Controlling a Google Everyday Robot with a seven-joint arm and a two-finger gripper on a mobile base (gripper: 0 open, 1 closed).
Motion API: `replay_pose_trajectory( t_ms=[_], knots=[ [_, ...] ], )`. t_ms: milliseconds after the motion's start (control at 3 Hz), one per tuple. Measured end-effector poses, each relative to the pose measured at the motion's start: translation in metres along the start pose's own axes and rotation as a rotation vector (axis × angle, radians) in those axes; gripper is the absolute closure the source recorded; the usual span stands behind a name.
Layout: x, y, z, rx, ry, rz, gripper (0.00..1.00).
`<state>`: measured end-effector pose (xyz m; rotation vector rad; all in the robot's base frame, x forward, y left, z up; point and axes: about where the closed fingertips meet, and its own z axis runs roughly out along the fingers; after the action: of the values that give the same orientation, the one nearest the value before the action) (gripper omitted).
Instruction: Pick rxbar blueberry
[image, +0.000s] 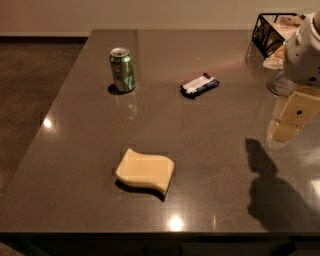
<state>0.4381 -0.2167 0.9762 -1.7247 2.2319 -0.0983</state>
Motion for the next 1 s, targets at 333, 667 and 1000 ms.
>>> replay_pose_trajectory(
  t_ms=[333,667,1000],
  knots=[
    [0.000,0.000,0.000,0.000,0.000,0.000,0.00],
    [-0.018,-0.007,0.006,0.007,-0.007,0.001,0.00],
    [-0.046,-0.029,0.020,0.020,-0.011,0.033,0.00]
  ],
)
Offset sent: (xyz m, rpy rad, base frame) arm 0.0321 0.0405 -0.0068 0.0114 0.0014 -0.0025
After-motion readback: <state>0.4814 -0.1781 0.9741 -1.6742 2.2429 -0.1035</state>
